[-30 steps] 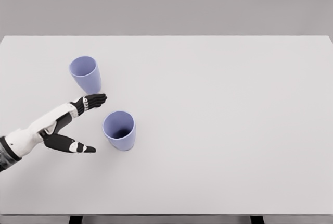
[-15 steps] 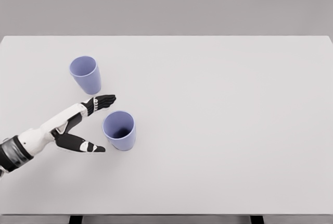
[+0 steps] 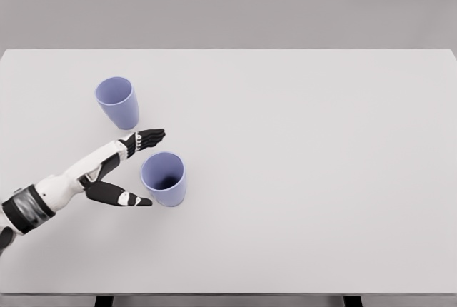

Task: Place the right cup on the left cup with left arm

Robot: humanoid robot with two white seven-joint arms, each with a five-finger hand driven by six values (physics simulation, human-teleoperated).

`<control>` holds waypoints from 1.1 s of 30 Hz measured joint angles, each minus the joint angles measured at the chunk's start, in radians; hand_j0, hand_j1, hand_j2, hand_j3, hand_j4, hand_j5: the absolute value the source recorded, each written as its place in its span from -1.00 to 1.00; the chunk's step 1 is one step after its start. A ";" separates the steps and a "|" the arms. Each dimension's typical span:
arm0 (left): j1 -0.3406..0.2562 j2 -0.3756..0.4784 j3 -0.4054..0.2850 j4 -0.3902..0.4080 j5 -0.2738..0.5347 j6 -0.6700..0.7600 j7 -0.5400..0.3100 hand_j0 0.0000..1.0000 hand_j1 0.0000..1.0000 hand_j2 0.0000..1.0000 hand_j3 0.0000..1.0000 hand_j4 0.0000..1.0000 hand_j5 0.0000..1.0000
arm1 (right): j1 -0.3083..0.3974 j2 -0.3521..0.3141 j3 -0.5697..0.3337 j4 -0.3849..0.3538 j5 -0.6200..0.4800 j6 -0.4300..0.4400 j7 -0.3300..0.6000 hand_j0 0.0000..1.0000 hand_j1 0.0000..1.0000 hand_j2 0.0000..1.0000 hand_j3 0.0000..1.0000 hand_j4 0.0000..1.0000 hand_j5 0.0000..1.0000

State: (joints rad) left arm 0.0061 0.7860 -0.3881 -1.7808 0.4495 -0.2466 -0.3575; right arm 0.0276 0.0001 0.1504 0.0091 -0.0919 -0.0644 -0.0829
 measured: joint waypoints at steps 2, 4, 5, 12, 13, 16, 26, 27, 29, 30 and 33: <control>0.000 -0.008 0.000 0.002 -0.008 0.002 0.000 1.00 1.00 1.00 1.00 1.00 1.00 | 0.000 0.000 0.000 0.000 0.000 0.000 0.000 1.00 1.00 1.00 1.00 1.00 1.00; -0.011 -0.017 -0.001 0.004 -0.018 0.004 0.000 1.00 1.00 1.00 1.00 1.00 1.00 | 0.000 0.000 0.000 0.000 0.000 0.000 0.000 1.00 1.00 1.00 1.00 1.00 1.00; -0.023 -0.022 -0.005 0.006 -0.022 0.004 0.000 1.00 1.00 1.00 1.00 1.00 1.00 | 0.000 0.000 0.000 0.000 0.000 0.000 0.000 1.00 1.00 1.00 1.00 1.00 1.00; -0.054 -0.036 -0.045 0.033 -0.042 0.005 0.000 1.00 1.00 1.00 1.00 1.00 1.00 | 0.000 0.000 0.000 0.000 0.000 0.000 0.000 1.00 1.00 1.00 1.00 1.00 1.00; -0.054 -0.037 -0.047 0.034 -0.045 0.005 0.000 1.00 1.00 1.00 1.00 1.00 1.00 | 0.000 0.000 0.000 0.000 0.000 0.000 0.000 1.00 1.00 1.00 1.00 1.00 1.00; -0.054 -0.038 -0.049 0.036 -0.050 0.005 0.000 1.00 1.00 1.00 1.00 1.00 1.00 | 0.000 0.000 0.000 0.000 0.000 0.000 0.000 1.00 1.00 1.00 1.00 1.00 1.00; -0.055 -0.044 -0.055 0.037 -0.053 0.005 0.000 1.00 1.00 1.00 1.00 1.00 1.00 | 0.000 0.000 0.000 0.000 0.000 0.000 0.000 1.00 1.00 1.00 1.00 1.00 1.00; -0.055 -0.045 -0.056 0.037 -0.053 0.005 0.000 1.00 1.00 1.00 1.00 1.00 1.00 | 0.000 0.000 0.000 0.000 0.000 0.000 0.000 1.00 1.00 1.00 1.00 1.00 1.00; -0.055 -0.045 -0.056 0.038 -0.053 0.005 0.000 1.00 1.00 1.00 1.00 1.00 1.00 | 0.000 0.000 0.000 0.000 0.000 0.000 0.000 1.00 1.00 1.00 1.00 1.00 1.00; -0.055 -0.046 -0.057 0.038 -0.053 0.005 0.000 1.00 1.00 1.00 1.00 1.00 1.00 | 0.000 0.000 0.000 0.000 0.000 0.000 0.000 1.00 1.00 1.00 1.00 1.00 1.00; -0.060 -0.048 -0.057 0.039 -0.053 0.005 0.000 1.00 1.00 1.00 1.00 1.00 1.00 | 0.000 0.000 0.000 0.000 0.000 0.000 0.000 1.00 1.00 1.00 1.00 1.00 1.00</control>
State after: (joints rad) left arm -0.0537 0.7383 -0.4448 -1.7423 0.3967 -0.2411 -0.3575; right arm 0.0276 0.0001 0.1504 0.0091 -0.0919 -0.0644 -0.0829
